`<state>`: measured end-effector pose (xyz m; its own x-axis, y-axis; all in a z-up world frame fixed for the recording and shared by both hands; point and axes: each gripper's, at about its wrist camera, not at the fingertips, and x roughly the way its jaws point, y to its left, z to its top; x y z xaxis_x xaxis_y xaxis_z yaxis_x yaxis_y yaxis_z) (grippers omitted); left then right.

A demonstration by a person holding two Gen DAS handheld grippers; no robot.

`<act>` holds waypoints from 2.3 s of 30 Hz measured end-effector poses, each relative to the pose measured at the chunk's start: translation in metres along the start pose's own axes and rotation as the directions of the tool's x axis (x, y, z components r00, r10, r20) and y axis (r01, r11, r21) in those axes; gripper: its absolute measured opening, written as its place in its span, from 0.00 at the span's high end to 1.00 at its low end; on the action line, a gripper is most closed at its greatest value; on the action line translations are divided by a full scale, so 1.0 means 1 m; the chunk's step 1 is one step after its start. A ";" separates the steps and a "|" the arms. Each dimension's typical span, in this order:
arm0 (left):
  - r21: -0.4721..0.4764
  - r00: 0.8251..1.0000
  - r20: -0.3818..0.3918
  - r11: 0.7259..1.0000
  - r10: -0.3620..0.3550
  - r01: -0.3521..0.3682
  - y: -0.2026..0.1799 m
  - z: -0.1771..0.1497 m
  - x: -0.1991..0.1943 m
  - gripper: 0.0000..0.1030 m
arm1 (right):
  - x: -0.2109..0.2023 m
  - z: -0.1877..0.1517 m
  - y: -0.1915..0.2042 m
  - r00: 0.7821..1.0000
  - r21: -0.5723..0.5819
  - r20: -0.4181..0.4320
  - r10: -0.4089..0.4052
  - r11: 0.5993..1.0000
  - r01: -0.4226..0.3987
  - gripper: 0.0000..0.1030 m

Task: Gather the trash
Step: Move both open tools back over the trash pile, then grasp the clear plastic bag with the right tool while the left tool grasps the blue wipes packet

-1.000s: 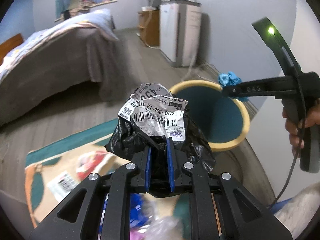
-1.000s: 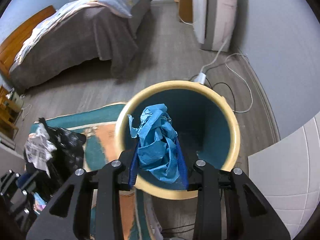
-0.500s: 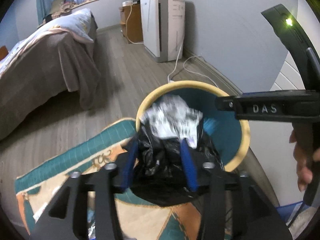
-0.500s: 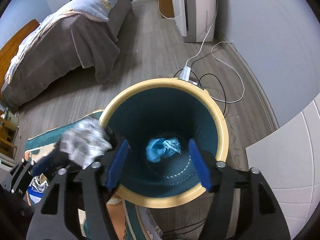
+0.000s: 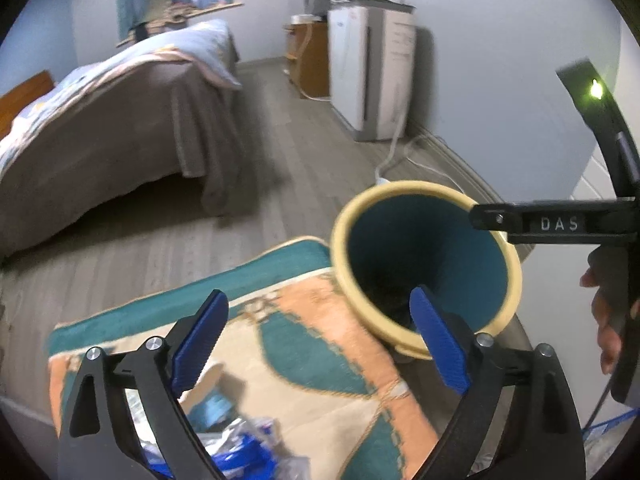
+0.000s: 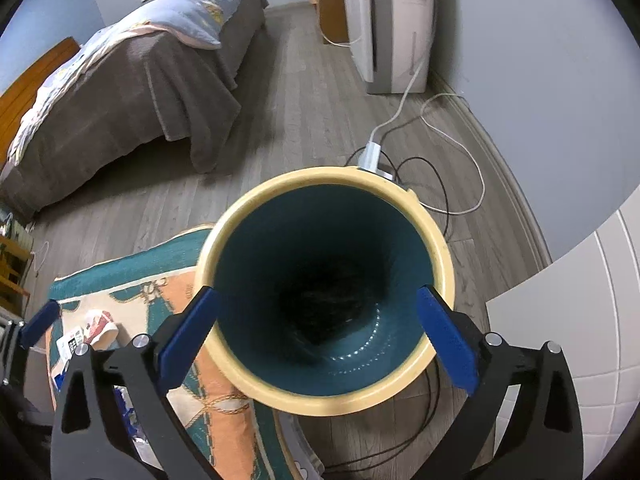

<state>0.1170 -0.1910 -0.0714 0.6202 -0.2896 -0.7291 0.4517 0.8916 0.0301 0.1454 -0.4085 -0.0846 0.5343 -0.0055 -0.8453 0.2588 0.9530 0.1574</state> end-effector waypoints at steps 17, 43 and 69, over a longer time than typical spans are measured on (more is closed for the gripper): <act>-0.240 0.977 -0.002 0.949 0.212 -0.206 0.135 -0.059 -0.127 0.08 | -0.035 -0.017 0.086 0.998 -0.195 0.032 0.046 0.980 -0.039 0.06; -0.311 0.973 0.047 0.929 0.227 -0.201 0.172 -0.124 -0.180 0.07 | -0.022 -0.153 0.176 0.994 -0.239 -0.105 -0.020 0.971 -0.005 0.06; -0.185 0.979 -0.015 0.962 0.203 -0.202 0.160 -0.127 -0.159 0.07 | 0.016 -0.206 0.212 0.961 -0.330 -0.278 -0.010 0.940 -0.085 0.72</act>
<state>0.0091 0.0415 -0.0375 0.6894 -0.0971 -0.7178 0.1901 0.9805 0.0499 0.0430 -0.1442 -0.1700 0.2872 0.0692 -0.9554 -0.0676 0.9964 0.0518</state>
